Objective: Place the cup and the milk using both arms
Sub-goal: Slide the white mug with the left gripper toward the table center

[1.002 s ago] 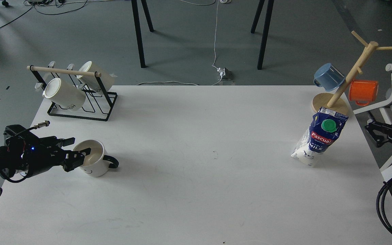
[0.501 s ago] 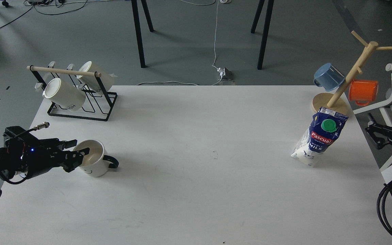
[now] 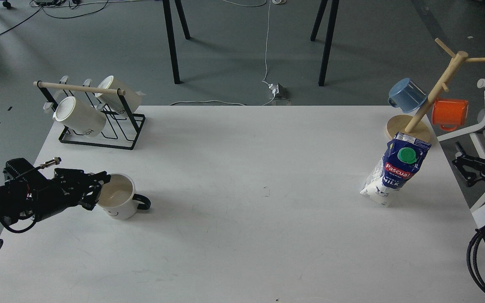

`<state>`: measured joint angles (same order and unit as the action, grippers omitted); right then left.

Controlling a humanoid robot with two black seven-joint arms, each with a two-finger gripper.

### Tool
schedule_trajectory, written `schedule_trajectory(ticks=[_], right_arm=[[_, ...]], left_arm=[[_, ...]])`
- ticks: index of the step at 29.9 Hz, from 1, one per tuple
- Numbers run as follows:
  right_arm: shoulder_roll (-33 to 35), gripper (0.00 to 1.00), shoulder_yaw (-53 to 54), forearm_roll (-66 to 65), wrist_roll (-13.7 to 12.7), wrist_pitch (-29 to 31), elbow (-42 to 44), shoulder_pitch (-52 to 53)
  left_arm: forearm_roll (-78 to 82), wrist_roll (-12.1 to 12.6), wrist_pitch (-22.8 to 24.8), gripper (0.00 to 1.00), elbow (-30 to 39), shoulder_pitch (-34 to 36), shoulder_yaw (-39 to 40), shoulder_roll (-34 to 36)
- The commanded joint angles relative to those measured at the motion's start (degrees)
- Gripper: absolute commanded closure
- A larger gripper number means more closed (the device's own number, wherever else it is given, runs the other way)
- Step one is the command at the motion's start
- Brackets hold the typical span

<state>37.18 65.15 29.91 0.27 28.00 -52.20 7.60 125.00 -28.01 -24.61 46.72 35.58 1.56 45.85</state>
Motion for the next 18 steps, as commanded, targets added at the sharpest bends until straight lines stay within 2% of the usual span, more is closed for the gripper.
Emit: schedule_trajectory(ticks=[1,7,18], right_arm=[[0.00,0.03,-0.11,-0.03,0.00,0.00,-0.09,-0.04],[0.00,0.03,-0.02,-0.03,0.00,0.00,-0.09,-0.04],[-0.17,0.03,-0.19,0.06,0.00,0.00,-0.18,-0.04]], left_arm=[[0.00,0.01,-1.58,0.98,1.70,2.91,-0.15,0.29],[0.00,0.01,-1.76,1.00,2.14,3.45,-0.16,0.12],[0.00,0.01,-1.76,1.00,7.15,4.59,-0.16,0.65]])
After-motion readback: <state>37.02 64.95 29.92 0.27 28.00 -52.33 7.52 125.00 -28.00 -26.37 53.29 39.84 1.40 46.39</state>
